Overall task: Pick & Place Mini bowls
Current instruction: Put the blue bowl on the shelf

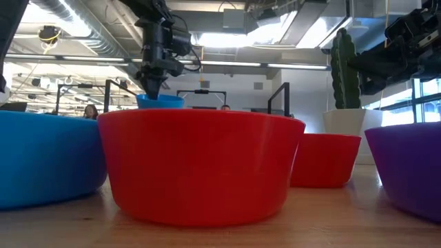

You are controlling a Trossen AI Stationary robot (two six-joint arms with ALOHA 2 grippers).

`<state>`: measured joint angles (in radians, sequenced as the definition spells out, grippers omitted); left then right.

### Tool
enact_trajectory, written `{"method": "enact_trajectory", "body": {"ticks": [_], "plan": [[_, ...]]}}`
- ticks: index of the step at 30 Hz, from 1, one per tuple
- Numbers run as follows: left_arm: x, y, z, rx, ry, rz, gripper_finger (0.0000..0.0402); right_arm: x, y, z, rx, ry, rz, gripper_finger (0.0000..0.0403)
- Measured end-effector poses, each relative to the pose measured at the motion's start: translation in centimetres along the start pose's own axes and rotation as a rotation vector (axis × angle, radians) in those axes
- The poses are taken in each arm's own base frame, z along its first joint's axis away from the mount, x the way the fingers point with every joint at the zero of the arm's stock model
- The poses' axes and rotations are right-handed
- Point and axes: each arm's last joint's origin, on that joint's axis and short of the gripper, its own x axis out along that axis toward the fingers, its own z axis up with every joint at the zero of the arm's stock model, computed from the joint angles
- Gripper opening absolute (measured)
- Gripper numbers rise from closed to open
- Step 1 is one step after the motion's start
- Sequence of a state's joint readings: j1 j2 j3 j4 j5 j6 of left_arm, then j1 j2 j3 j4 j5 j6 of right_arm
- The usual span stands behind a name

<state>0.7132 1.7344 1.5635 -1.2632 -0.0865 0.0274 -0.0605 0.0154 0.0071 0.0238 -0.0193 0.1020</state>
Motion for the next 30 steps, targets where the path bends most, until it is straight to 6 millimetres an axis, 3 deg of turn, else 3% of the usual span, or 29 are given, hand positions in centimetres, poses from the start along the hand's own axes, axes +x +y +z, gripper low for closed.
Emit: {"method": "enact_trajectory", "body": {"ticks": [12, 21, 25, 30], "plan": [[0.0, -0.6, -0.1, 0.012, 0.013, 0.017, 0.0003, 0.0, 0.0, 0.0, 0.001, 0.0, 0.0, 0.0028], [0.1, 0.0, 0.8, -0.043, -0.071, 0.039, 0.0003, 0.0, 0.0, 0.1, 0.016, -0.009, 0.001, 0.0028], [1.8, 0.8, 1.4, -0.106, -0.031, 0.066, 0.0003, 0.0, 0.0, 0.1, 0.019, -0.008, 0.001, 0.0028], [5.3, 0.7, 2.4, -0.071, 0.071, 0.082, 0.0003, 0.0, 0.0, 0.1, 0.018, -0.008, 0.001, 0.0028]]}}
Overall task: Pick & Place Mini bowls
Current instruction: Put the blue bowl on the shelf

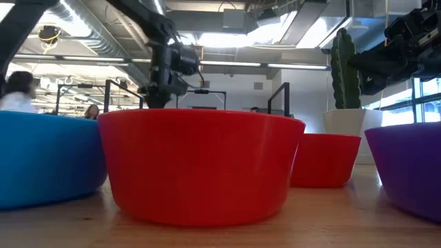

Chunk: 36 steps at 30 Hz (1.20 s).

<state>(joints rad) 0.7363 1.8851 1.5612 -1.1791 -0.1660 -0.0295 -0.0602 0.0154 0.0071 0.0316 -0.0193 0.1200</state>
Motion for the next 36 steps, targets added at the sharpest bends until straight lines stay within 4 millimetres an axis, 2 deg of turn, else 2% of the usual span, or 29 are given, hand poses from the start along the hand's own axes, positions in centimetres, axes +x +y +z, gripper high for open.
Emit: {"method": "enact_trajectory", "body": {"ticks": [4, 11, 19, 36], "plan": [[0.9, 0.7, 0.5, -0.005, 0.012, 0.015, 0.0003, 0.0, 0.0, 0.0, -0.009, 0.0, 0.0, 0.0028], [1.0, 2.1, 0.5, -0.115, 0.004, 0.033, 0.0003, 0.0, 0.0, 0.0, -0.023, 0.0, 0.0, 0.0028], [1.0, 1.8, 0.4, -0.106, 0.013, 0.042, 0.0015, 0.0, 0.0, 0.0, -0.02, 0.001, 0.0, 0.0028], [1.1, 1.2, 0.4, 0.051, 0.025, 0.1, 0.0166, 0.0, 0.0, -0.1, -0.021, 0.009, -0.001, 0.0028]]}}
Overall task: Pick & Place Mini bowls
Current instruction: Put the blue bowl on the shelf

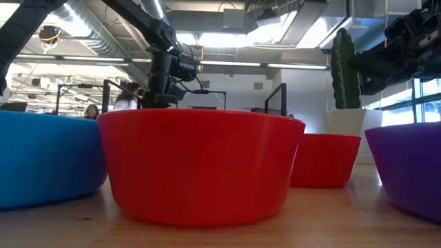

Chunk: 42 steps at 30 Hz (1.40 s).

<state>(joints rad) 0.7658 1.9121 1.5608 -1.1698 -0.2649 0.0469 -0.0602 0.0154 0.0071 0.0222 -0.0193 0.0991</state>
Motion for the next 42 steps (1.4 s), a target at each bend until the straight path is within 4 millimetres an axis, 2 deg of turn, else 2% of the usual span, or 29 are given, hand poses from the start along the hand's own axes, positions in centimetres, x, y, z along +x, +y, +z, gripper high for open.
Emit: {"method": "enact_trajectory", "body": {"ticks": [6, 13, 17, 21, 24, 27, 30, 33, 37, 42], "plan": [[-0.1, -0.4, 0.0, 0.107, -0.003, 0.003, 0.018, 0.0, 0.0, 0.0, -0.001, 0.0, 0.0, 0.0028], [-0.4, -1.4, 0.0, 0.277, -0.01, 0.006, 0.0172, 0.0, 0.0, 0.0, -0.002, 0.0, 0.0, 0.0028], [-0.9, -1.9, 0.0, 0.344, -0.012, 0.063, 0.0168, 0.0, 0.0, 0.0, -0.002, 0.0, 0.0, 0.0028], [-2.6, -2.0, -0.4, 0.372, -0.062, 0.097, 0.0165, 0.0, 0.0, 0.0, -0.002, 0.0, 0.0, 0.0028], [-4.8, -1.9, -1.1, 0.368, -0.127, 0.091, 0.0165, 0.0, 0.0, 0.0, -0.002, 0.0, 0.0, 0.0028], [-7.0, -2.2, -2.3, 0.397, -0.218, -0.049, 0.0165, 0.0, 0.0, 0.0, -0.002, 0.0, 0.0, 0.0028], [-8.1, -3.3, -3.6, 0.47, -0.269, -0.177, 0.0164, 0.0, 0.0, 0.0, -0.002, 0.0, 0.0, 0.0028], [-7.8, -4.7, -4.7, 0.557, -0.273, -0.188, 0.0162, 0.0, 0.0, 0.0, -0.002, -0.001, 0.0, 0.0028], [-5.9, -6.1, -5.4, 0.647, -0.238, -0.164, 0.0164, 0.0, 0.0, 0.0, 0.001, -0.001, 0.0, 0.0028], [-4.2, -6.2, -5.2, 0.655, -0.257, -0.114, 0.0163, 0.0, 0.0, 0.0, 0.003, -0.004, 0.0, 0.0028]]}}
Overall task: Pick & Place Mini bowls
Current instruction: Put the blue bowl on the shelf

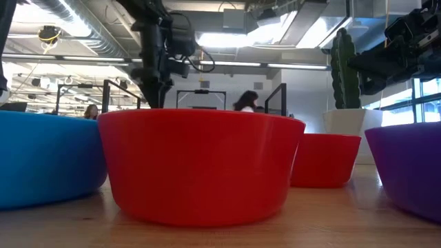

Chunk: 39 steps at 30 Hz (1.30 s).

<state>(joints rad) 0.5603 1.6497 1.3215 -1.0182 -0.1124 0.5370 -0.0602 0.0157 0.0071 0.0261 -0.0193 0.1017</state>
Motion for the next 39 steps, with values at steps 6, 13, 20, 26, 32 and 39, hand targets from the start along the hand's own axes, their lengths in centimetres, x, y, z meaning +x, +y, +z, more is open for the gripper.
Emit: {"method": "enact_trajectory", "body": {"ticks": [6, 13, 20, 26, 32, 39], "plan": [[0.2, 0.9, -0.5, -0.037, -0.024, -0.016, 0.0162, 0.0, 0.0, 0.1, -0.003, -0.006, 0.0, 0.0028], [2.0, 0.8, -0.8, -0.041, 0.035, -0.039, 0.0162, 0.0, 0.0, 0.1, 0.0, -0.006, 0.0, 0.0028], [3.2, 0.9, -1.0, -0.043, 0.072, -0.005, 0.0159, 0.0, 0.0, 0.1, 0.0, -0.006, 0.0, 0.0028], [3.3, 1.4, -1.1, -0.06, 0.052, 0.004, 0.0104, 0.0, 0.0, 0.1, 0.001, -0.005, 0.0, 0.0028], [3.3, 1.6, -1.5, -0.099, 0.072, -0.004, 0.001, 0.0, 0.0, 0.1, 0.0, -0.006, 0.001, 0.0028], [3.3, 1.6, -1.5, -0.096, 0.077, -0.008, 0.0005, 0.0, 0.0, 0.1, 0.0, -0.005, 0.0, 0.0028]]}}
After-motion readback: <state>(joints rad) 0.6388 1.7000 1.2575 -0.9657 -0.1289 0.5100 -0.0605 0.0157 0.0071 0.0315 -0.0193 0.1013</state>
